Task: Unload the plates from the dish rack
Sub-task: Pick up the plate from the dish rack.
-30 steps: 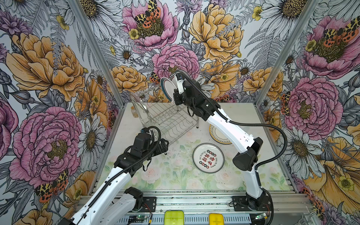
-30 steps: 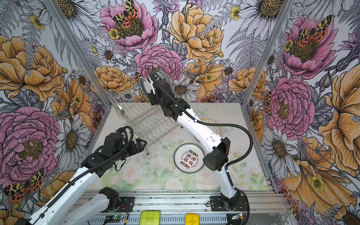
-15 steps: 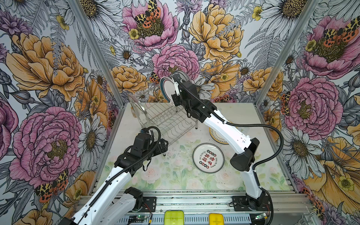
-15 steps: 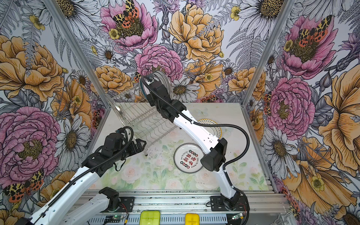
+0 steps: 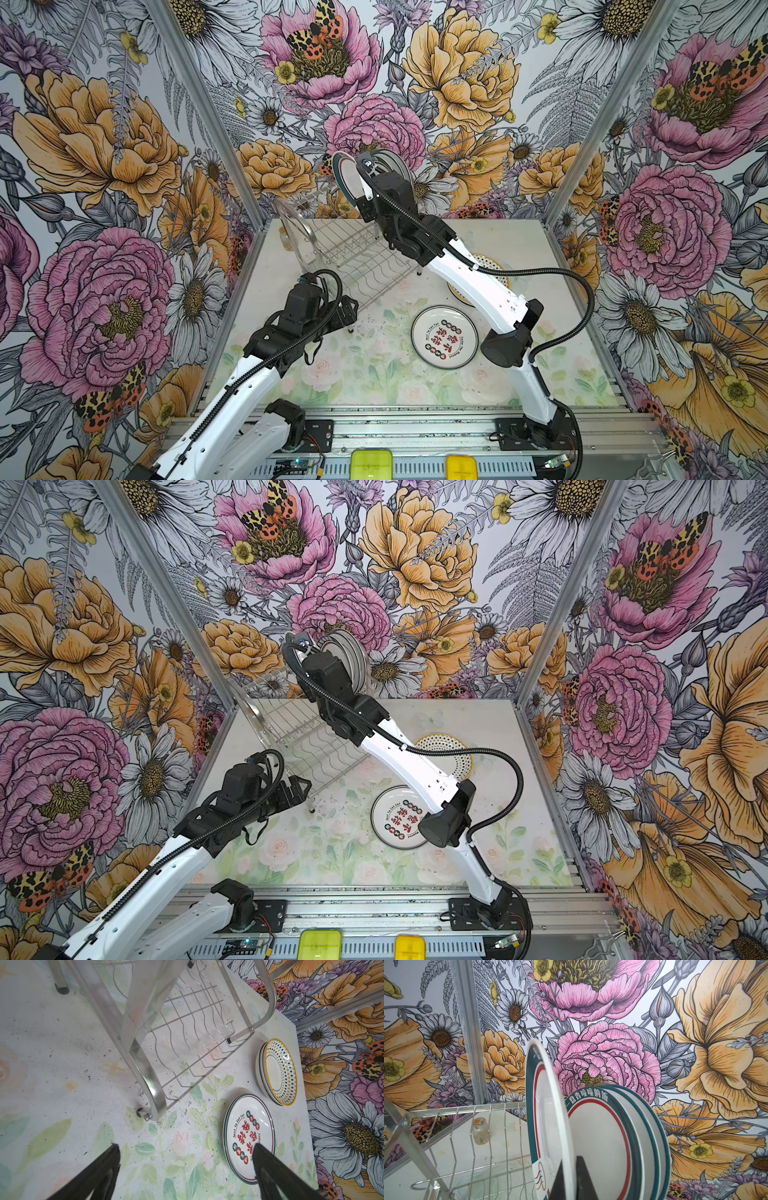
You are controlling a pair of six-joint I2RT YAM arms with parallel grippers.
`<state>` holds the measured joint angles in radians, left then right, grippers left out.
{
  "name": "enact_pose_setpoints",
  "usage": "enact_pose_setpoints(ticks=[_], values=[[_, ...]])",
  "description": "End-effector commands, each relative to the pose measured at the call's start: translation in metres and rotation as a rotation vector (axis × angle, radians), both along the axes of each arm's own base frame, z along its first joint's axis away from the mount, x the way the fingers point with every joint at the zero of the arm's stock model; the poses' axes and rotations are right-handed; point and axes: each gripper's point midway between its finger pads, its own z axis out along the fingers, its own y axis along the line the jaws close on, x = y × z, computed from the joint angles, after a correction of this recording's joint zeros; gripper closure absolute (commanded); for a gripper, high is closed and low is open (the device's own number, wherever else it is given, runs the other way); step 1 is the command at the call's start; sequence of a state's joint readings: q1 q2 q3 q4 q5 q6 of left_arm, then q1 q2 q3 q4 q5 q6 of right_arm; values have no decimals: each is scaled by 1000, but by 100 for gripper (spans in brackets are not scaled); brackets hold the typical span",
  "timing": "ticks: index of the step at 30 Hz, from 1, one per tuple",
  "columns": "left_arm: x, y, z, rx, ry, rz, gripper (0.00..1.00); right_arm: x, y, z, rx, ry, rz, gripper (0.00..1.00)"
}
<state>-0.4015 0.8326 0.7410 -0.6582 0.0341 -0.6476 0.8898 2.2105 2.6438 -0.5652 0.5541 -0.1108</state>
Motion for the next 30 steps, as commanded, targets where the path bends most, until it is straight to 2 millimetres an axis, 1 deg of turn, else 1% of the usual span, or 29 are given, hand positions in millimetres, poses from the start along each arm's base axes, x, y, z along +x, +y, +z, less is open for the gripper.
enact_pose_setpoints(ticks=[1, 5, 9, 12, 16, 19, 22, 25, 26, 27, 30], values=[[1, 10, 2, 25, -27, 36, 1, -16, -13, 59, 107, -117, 1, 100], [1, 12, -1, 29, -20, 56, 1, -31, -25, 88, 143, -159, 16, 100], [0, 4, -2, -8, 4, 38, 1, -49, -48, 118, 154, -202, 1, 100], [0, -2, -3, -10, 9, 14, 1, -64, -69, 135, 160, -218, -13, 100], [-1, -6, 1, 14, -11, 7, 1, -79, -99, 141, 141, -212, -55, 100], [-1, -13, 5, 15, -20, -13, 1, -84, -130, 131, 125, -181, -104, 100], [1, -21, 7, 32, -22, -25, 1, -88, -167, 110, 141, -131, -169, 100], [4, -28, 11, 69, -53, -25, 1, -94, -208, 78, 166, -76, -237, 100], [5, -32, 13, 73, -63, -30, 1, -95, -228, 68, 186, -59, -277, 100], [5, -34, 15, 75, -67, -35, 1, -99, -243, 57, 206, -41, -303, 100], [8, -47, 17, 57, -64, -75, 1, -112, -276, 21, 255, 12, -346, 100]])
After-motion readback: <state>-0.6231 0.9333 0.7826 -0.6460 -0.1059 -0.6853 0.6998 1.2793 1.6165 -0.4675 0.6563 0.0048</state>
